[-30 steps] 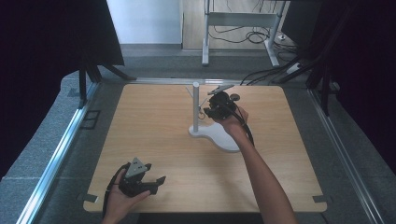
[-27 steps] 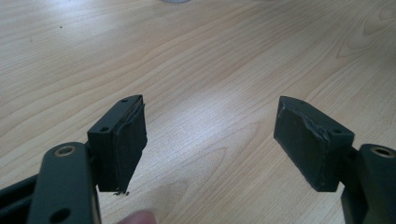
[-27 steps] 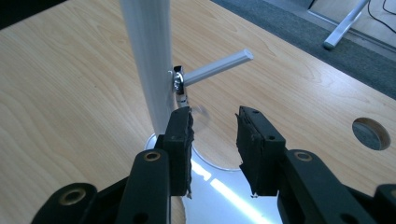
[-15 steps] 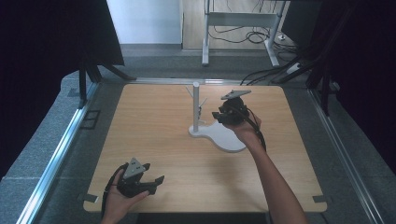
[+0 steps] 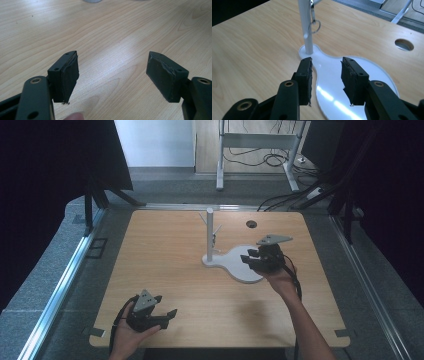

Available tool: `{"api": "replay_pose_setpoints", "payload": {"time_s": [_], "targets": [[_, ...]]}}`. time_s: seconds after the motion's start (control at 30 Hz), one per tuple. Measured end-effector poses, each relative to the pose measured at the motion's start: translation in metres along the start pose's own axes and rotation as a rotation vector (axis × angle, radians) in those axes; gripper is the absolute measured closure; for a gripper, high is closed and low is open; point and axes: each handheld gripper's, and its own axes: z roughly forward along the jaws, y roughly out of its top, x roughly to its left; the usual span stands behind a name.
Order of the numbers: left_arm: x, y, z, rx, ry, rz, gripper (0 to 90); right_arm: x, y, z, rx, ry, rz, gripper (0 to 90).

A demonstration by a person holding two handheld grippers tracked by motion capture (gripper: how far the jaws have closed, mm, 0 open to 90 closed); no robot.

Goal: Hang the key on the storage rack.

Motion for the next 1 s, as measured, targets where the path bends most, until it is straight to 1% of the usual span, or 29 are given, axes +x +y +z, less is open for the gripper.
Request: {"api": "replay_pose_setpoints", "payload": {"time_s": [0.03, 0.07, 0.1, 0.17, 0.23, 0.27, 0.3, 0.33, 0.37, 0.4, 0.43, 0.47, 0.5, 0.53, 0.57, 0.63, 0.67, 0.7, 0.87, 1.0], "targets": [[0.0, 0.0, 0.001, 0.002, 0.001, 0.003, 26.7, 0.0, -0.012, -0.006, -0.013, 0.005, 0.017, 60.2], [0.0, 0.0, 0.001, 0.002, 0.001, 0.003, 26.7, 0.0, -0.012, -0.006, -0.013, 0.005, 0.017, 60.2], [0.0, 0.0, 0.001, 0.005, 0.0, 0.004, 26.7, 0.0, -0.017, -0.008, -0.014, 0.009, 0.022, 59.9], [-0.001, 0.0, 0.003, 0.01, 0.0, 0.006, 26.7, 0.001, -0.039, -0.016, -0.034, 0.02, 0.043, 59.1], [-0.002, -0.001, 0.003, 0.011, -0.003, 0.004, 26.7, 0.002, -0.052, -0.02, -0.037, 0.022, 0.056, 58.9], [-0.002, -0.001, 0.003, 0.011, -0.003, 0.004, 26.6, 0.002, -0.052, -0.02, -0.037, 0.022, 0.056, 58.9], [-0.003, 0.0, 0.003, 0.011, -0.002, 0.005, 26.7, 0.002, -0.066, -0.025, -0.041, 0.02, 0.07, 58.7], [-0.003, 0.0, 0.003, 0.011, -0.002, 0.005, 26.7, 0.002, -0.066, -0.025, -0.041, 0.02, 0.07, 58.7], [-0.002, -0.001, 0.004, 0.012, -0.002, 0.003, 26.7, 0.002, -0.078, -0.028, -0.042, 0.02, 0.082, 58.5], [-0.002, -0.001, 0.004, 0.012, -0.002, 0.003, 26.7, 0.002, -0.078, -0.028, -0.042, 0.02, 0.082, 58.5], [-0.002, -0.001, 0.004, 0.013, -0.003, 0.003, 26.7, 0.002, -0.089, -0.032, -0.043, 0.018, 0.091, 58.3], [-0.002, -0.001, 0.004, 0.013, -0.003, 0.003, 26.7, 0.002, -0.089, -0.032, -0.043, 0.018, 0.091, 58.3], [-0.002, -0.001, 0.004, 0.013, -0.001, 0.0, 26.7, 0.002, -0.1, -0.035, -0.042, 0.013, 0.1, 57.9], [-0.002, -0.001, 0.004, 0.013, -0.001, 0.0, 26.7, 0.002, -0.103, -0.036, -0.043, 0.007, 0.105, 58.0], [-0.001, -0.001, 0.004, 0.014, -0.001, 0.002, 26.7, 0.0, -0.108, -0.037, -0.03, 0.006, 0.108, 57.7], [-0.002, -0.001, 0.005, 0.015, -0.001, 0.003, 26.7, 0.0, -0.11, -0.037, -0.02, 0.001, 0.106, 57.3], [-0.002, -0.001, 0.005, 0.016, -0.001, 0.004, 26.7, -0.002, -0.113, -0.04, -0.016, -0.017, 0.111, 57.4], [-0.003, -0.001, 0.005, 0.015, -0.003, 0.005, 26.7, -0.003, -0.117, -0.042, -0.021, -0.011, 0.127, 57.3], [-0.005, -0.001, 0.007, 0.02, -0.009, 0.008, 26.7, -0.005, -0.123, -0.045, -0.015, -0.016, 0.134, 56.9], [-0.006, -0.002, 0.009, 0.023, -0.011, 0.01, 26.7, -0.004, -0.123, -0.046, -0.015, -0.032, 0.121, 54.0]]}}
